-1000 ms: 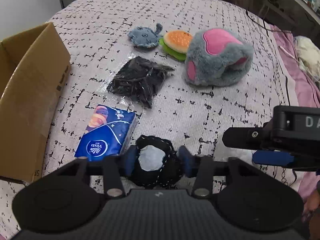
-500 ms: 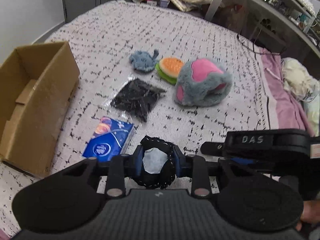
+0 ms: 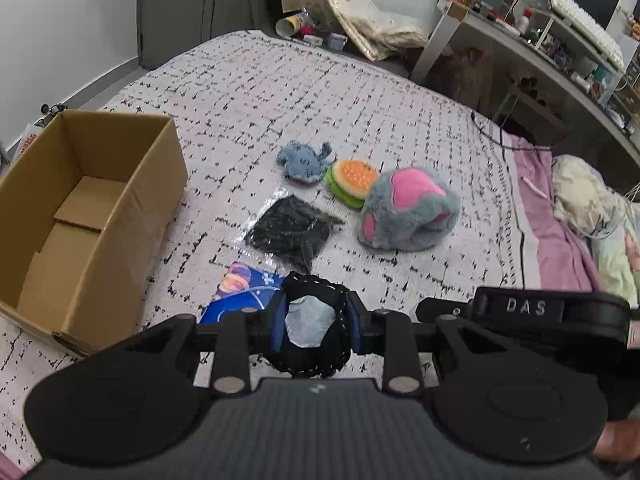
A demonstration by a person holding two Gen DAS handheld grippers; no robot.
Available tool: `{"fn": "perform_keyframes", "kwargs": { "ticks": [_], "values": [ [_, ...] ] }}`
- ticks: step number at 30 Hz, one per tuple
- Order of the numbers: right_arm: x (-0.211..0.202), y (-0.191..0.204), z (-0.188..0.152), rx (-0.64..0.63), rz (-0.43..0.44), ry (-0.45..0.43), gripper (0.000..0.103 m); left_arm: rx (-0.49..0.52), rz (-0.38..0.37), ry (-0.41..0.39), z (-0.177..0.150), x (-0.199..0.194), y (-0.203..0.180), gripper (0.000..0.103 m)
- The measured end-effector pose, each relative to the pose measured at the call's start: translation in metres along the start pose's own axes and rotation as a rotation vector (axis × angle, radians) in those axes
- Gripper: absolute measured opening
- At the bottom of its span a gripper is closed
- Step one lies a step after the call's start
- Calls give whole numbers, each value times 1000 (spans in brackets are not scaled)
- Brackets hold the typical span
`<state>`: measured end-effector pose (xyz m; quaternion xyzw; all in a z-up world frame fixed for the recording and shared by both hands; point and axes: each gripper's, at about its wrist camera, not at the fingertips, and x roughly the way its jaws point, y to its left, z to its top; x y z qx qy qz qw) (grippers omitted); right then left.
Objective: Organize soft objects
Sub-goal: 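Carry the black lace item in the left gripper while the right carries the white cloth to the box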
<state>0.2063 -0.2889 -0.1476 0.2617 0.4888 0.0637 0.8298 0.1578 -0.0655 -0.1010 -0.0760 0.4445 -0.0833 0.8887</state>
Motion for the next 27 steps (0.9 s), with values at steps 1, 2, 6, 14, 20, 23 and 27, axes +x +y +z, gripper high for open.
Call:
{"fn": "perform_keyframes", "kwargs": {
  "ticks": [1, 2, 6, 14, 20, 23, 27],
  "values": [
    [-3, 2, -1, -9, 0, -10, 41, 1, -4, -11, 1, -3, 1, 30],
    [-4, 4, -1, -13, -2, -17, 41, 2, -7, -23, 2, -7, 1, 30],
    [-14, 12, 0, -16, 6, -64, 41, -8, -22, -81, 8, -25, 10, 30],
    [-37, 42, -1, -80, 39, -147, 41, -32, -23, -166, 24, -47, 33, 30],
    [-37, 73, 1, -103, 58, -175, 41, -26, -32, -196, 33, -53, 49, 30],
    [-33, 90, 3, -117, 69, -179, 41, -28, -35, -206, 40, -53, 60, 30],
    [-27, 112, 6, -132, 89, -192, 41, -10, -3, -231, 50, -48, 73, 30]
  ]
}}
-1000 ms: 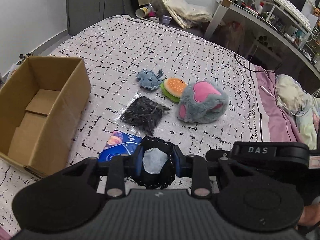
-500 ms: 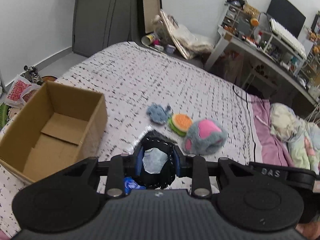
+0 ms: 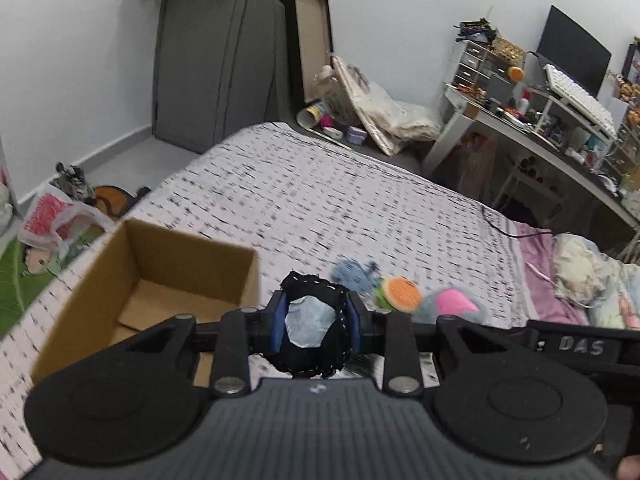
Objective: Organize soft objects
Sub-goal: 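Carry the black lace item in the left gripper while the right carries the white cloth to the box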
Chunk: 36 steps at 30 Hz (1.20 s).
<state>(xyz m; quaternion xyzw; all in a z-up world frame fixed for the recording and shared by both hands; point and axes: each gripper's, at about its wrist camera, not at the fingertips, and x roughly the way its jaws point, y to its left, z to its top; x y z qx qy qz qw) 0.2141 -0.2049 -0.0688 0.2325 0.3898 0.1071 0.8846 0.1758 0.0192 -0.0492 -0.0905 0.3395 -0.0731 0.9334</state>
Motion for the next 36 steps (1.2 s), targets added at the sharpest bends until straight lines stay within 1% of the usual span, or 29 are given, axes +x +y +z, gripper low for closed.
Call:
{"fn": "perform_keyframes", "kwargs": {
  "ticks": [3, 6, 9, 15, 19, 26, 30, 36],
  "values": [
    [10, 13, 4, -11, 4, -9, 41, -24, 1, 1, 3, 6, 13, 30],
    [23, 24, 6, -18, 5, -4, 41, -33, 14, 1, 4, 13, 25, 30],
    [35, 37, 6, -32, 14, 0, 41, -62, 19, 13, 7, 24, 39, 30],
    [56, 61, 5, -44, 61, -13, 41, -120, 55, 22, 14, 40, 71, 30],
    [71, 74, 6, -46, 72, -8, 41, -152, 84, 25, 15, 47, 91, 30],
    [94, 91, 8, -48, 86, 0, 41, -169, 86, 36, 14, 57, 107, 30],
    [104, 99, 9, -49, 91, 0, 41, -201, 89, 44, 13, 67, 118, 30],
    [115, 104, 10, -39, 87, 13, 41, -257, 116, 45, 13, 74, 136, 31]
  ]
}}
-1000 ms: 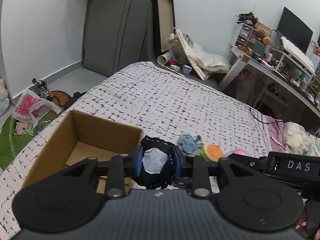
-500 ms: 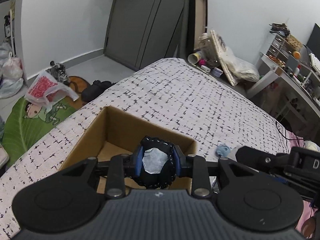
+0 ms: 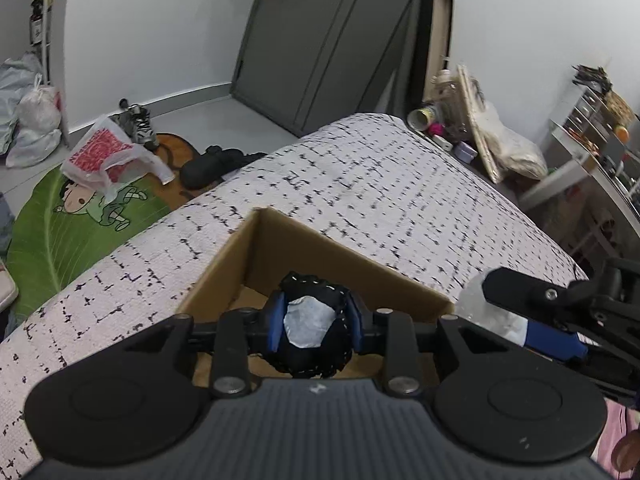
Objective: Organize soft objects
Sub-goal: 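Carry the black lace item in the left gripper while the right carries the white cloth to the box, then open the right gripper over the box dropping the white cloth while the left drops the black lace item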
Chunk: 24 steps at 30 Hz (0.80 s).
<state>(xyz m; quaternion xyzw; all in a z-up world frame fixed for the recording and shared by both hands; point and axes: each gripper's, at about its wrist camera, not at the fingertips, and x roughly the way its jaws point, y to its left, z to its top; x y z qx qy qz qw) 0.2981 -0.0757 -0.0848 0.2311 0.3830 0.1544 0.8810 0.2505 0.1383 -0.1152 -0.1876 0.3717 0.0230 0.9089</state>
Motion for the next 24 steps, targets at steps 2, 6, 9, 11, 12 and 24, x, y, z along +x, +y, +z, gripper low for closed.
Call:
{"fn": "perform_keyframes", "kwargs": {
  "ticks": [2, 6, 9, 11, 12, 24],
  "values": [
    [5, 0, 1, 6, 7, 9, 41, -11, -1, 1, -1, 2, 3, 31],
    [14, 2, 0, 23, 12, 21, 41, -31, 3, 11, -1, 6, 8, 34],
    [17, 4, -1, 22, 15, 26, 41, -54, 24, 14, 1, 5, 12, 43],
    [19, 5, -1, 29, 16, 30, 41, -72, 28, -13, 2, 0, 14, 50],
    [19, 5, -1, 32, 18, 32, 41, -84, 22, -23, 3, -2, 16, 53],
    [17, 4, 7, 49, 24, 31, 78, -139, 42, -83, 10, -18, 20, 55]
  ]
}}
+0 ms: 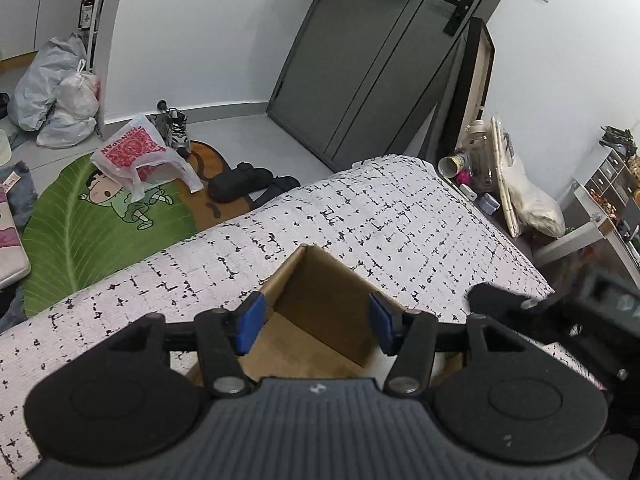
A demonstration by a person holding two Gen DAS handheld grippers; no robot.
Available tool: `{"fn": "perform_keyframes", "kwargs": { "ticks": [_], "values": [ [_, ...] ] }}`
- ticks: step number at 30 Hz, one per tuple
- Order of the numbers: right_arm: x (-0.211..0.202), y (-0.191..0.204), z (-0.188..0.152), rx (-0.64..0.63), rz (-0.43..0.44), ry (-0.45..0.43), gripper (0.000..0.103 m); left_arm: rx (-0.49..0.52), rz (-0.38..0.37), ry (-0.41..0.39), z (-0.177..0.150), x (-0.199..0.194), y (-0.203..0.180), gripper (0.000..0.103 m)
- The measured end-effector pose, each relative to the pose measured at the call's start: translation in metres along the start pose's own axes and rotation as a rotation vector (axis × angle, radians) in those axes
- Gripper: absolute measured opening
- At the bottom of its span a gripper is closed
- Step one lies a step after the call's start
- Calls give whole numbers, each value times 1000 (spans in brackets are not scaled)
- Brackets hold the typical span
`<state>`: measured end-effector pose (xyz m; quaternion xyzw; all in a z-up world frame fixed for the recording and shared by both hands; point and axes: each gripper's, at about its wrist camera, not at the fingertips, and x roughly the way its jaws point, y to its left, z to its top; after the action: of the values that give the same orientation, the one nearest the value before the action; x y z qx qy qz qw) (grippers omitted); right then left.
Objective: Organize soft objects
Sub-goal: 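Open the right gripper over the box dropping the white cloth while the left drops the black lace item, then grasp the grey plush with pink ears with the left gripper while the right gripper grasps it too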
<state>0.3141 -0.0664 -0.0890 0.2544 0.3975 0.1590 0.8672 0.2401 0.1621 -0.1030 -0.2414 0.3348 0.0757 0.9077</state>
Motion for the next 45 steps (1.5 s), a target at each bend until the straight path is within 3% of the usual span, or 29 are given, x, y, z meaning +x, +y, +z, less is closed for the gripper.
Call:
{"fn": "perform_keyframes", "kwargs": {
  "ticks": [4, 8, 12, 22, 25, 32, 45],
  "values": [
    [-17, -13, 2, -14, -53, 1, 78, 14, 19, 16, -5, 3, -7, 63],
    [-39, -25, 4, -52, -125, 8, 88, 49, 36, 2, -10, 1, -19, 76],
    [-64, -41, 12, -59, -174, 12, 89, 88, 48, -19, -15, -2, -32, 86],
    [-123, -87, 30, -60, -270, 55, 92, 226, 27, -27, -29, -23, -71, 88],
    [-137, -104, 32, -28, -253, 36, 93, 286, 29, -34, -30, -32, -84, 88],
    [-145, -154, 26, 130, -177, 51, 93, 322, 11, -10, -33, -40, -117, 88],
    [-157, -228, 33, 339, -156, 12, 88, 488, -54, 65, -91, -40, -197, 88]
  ]
}}
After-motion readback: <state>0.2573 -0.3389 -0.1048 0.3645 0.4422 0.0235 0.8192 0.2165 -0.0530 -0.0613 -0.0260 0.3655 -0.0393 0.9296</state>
